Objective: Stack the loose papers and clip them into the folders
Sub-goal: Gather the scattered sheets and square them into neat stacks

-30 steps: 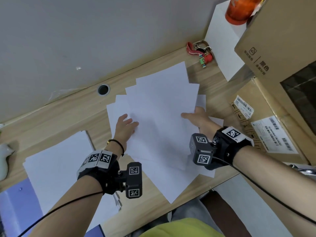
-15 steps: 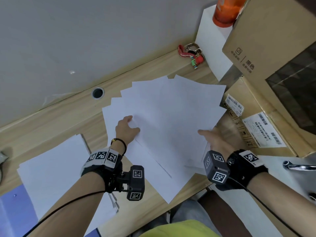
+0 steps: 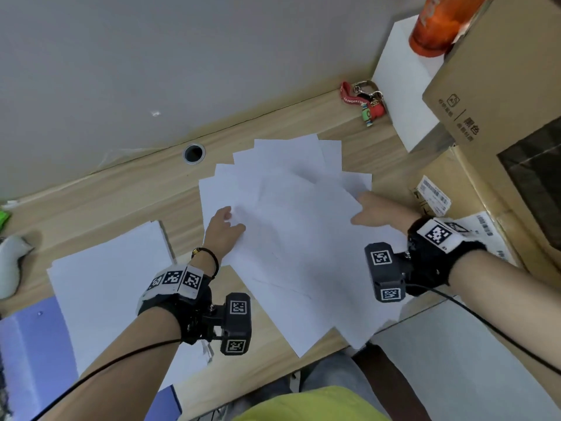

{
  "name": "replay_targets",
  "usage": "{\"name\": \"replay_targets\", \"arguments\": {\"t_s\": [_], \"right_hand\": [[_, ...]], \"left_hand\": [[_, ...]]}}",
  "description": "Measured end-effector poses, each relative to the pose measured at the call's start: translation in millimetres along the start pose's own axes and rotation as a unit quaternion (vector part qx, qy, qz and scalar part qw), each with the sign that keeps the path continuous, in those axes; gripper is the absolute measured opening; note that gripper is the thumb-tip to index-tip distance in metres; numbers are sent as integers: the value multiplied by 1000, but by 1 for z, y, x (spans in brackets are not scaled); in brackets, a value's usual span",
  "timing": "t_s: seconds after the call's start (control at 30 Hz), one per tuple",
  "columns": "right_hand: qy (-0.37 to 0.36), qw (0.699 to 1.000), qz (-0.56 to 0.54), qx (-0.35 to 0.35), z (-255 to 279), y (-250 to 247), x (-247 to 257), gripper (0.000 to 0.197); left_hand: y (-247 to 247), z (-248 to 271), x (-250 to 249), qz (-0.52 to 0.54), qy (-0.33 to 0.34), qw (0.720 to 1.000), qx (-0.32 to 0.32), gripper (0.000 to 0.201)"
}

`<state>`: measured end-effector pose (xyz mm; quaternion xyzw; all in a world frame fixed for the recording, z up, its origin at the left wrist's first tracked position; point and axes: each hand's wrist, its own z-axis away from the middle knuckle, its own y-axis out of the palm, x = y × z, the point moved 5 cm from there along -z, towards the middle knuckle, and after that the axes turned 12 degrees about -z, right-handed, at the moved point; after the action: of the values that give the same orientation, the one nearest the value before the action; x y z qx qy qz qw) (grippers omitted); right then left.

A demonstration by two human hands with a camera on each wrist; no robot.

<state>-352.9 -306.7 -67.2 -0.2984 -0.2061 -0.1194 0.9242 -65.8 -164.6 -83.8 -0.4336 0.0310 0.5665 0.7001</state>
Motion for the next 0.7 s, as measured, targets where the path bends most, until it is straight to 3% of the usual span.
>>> {"name": "replay_targets", "arguments": {"t_s": [0.13,0.23,0.37,0.5,0.6,0.7], "right_hand": [[-99,987,115,-61,-31,5,51,53],[-150,976,144,-59,-49,17,78,51],[-136,969,206,-33,-62,26,82,76],[-134,956,252,-61,-61,28,76,109],[-130,956,251,-80,-62,25,77,116],[-124,952,261,-101,-64,18,81,106]], "left_hand": [[-7,5,20,31,-18,999,14,55],[-5,6,29,41,-6,998,50,56],[-1,11,29,9,11,998,62,66],[3,13,29,-7,19,999,42,73],[3,13,31,14,20,999,42,72],[3,13,30,25,22,998,44,72]]}}
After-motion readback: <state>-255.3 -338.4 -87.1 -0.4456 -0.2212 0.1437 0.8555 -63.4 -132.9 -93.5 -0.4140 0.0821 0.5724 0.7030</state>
